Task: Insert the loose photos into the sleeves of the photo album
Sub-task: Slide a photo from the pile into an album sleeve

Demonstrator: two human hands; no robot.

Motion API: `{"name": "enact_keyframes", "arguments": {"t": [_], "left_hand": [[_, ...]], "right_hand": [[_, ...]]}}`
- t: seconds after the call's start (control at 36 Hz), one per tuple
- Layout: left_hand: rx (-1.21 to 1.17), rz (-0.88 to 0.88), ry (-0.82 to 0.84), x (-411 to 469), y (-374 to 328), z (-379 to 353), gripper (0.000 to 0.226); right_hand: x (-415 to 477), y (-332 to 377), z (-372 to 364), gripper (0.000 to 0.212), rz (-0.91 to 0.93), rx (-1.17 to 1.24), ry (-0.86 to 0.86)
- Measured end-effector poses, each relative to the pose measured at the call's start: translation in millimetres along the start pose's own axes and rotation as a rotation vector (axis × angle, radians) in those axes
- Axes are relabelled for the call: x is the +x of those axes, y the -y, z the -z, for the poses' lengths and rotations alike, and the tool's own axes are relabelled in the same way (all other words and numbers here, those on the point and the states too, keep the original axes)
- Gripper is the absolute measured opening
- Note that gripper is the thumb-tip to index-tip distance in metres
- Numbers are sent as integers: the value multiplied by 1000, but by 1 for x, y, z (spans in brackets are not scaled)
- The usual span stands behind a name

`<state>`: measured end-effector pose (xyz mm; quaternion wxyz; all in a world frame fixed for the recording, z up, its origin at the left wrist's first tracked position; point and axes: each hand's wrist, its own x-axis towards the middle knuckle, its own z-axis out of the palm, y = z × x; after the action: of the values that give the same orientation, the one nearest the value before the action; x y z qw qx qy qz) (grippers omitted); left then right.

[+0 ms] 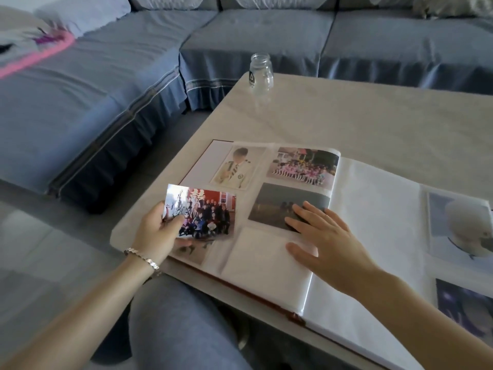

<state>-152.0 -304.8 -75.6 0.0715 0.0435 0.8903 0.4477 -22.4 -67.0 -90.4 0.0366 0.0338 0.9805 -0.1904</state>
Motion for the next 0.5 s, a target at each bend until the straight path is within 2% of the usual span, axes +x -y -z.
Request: {"name": "enact_keyframes", "arguments": {"t": [0.06, 0.19, 0.25, 0.31, 0.39, 0.5], "left_hand": [[-49, 61, 107, 3, 6, 3, 5], [24, 132, 337, 9, 15, 12, 17], [-3, 197, 420, 12, 14, 15, 22], [-6, 234, 475, 14, 14, 19, 23], [27, 260, 563, 16, 12, 23, 24], [69, 242, 616, 17, 6, 22, 25]], "right_hand": [[0, -1, -1, 89, 0, -2, -4], [1, -3, -3, 88, 7, 0, -6], [1, -5, -4, 96, 17, 15, -12], [0, -6, -5, 105, 23, 19, -14], [0, -6, -6, 99, 23, 29, -19], [1, -9, -8, 105, 26, 28, -25]]}}
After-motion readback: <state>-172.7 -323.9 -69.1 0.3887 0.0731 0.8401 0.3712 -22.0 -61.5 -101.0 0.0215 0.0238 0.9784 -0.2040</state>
